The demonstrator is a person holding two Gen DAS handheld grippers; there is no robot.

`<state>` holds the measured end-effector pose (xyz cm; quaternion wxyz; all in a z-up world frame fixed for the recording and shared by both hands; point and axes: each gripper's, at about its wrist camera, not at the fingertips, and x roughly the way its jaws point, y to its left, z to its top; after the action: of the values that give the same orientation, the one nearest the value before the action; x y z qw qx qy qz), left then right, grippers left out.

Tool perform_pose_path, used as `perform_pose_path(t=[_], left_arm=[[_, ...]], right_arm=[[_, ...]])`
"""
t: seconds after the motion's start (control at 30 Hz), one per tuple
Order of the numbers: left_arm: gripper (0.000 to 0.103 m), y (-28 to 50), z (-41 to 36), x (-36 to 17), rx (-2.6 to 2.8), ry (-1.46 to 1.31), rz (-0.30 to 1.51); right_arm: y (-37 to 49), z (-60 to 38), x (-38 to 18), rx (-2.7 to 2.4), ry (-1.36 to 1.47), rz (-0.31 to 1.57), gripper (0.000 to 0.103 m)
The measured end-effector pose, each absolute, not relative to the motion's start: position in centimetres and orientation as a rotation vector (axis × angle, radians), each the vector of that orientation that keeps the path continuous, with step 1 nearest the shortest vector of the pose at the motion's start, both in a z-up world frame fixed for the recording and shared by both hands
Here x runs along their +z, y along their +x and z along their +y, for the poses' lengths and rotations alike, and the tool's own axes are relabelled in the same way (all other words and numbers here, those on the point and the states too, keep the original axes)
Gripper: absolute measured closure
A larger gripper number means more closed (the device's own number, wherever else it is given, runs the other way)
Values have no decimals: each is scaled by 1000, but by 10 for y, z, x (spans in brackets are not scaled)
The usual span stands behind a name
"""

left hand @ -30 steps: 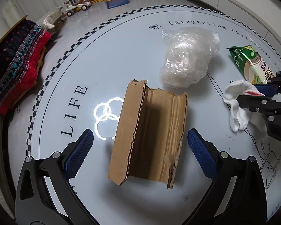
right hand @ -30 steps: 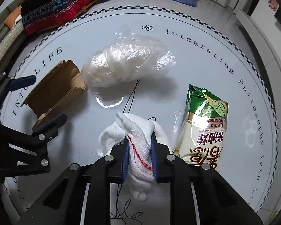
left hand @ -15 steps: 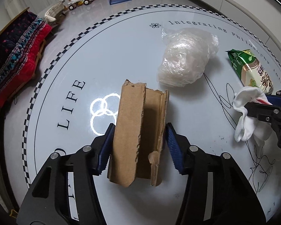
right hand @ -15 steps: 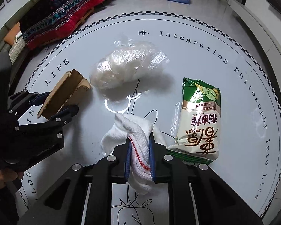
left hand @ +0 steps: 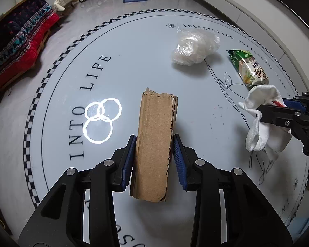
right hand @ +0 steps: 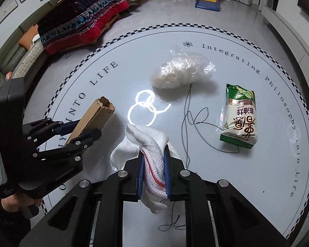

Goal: Collect trash
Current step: 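Carry the cardboard and glove over the bin with both tools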

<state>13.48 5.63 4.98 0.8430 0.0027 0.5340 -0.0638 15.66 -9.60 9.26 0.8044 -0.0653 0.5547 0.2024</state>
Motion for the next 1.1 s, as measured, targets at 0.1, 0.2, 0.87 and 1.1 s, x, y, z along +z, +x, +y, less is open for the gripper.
perform_pose_path(t=[0.1, 0.2, 0.87, 1.1], left_arm=[[67, 111, 62, 61, -131, 0, 1107], [67, 88, 67, 71, -127, -3, 1090], [67, -34, 111, 106, -57, -55, 999], [67, -80, 142, 105, 2, -88, 982]], right_arm=[[138, -89, 101, 446, -144, 1180, 86], [119, -81, 108, 456, -154, 1170, 86], [-1, -9, 139, 585, -263, 1092, 86], [-40, 27, 136, 666, -311, 1075, 86]])
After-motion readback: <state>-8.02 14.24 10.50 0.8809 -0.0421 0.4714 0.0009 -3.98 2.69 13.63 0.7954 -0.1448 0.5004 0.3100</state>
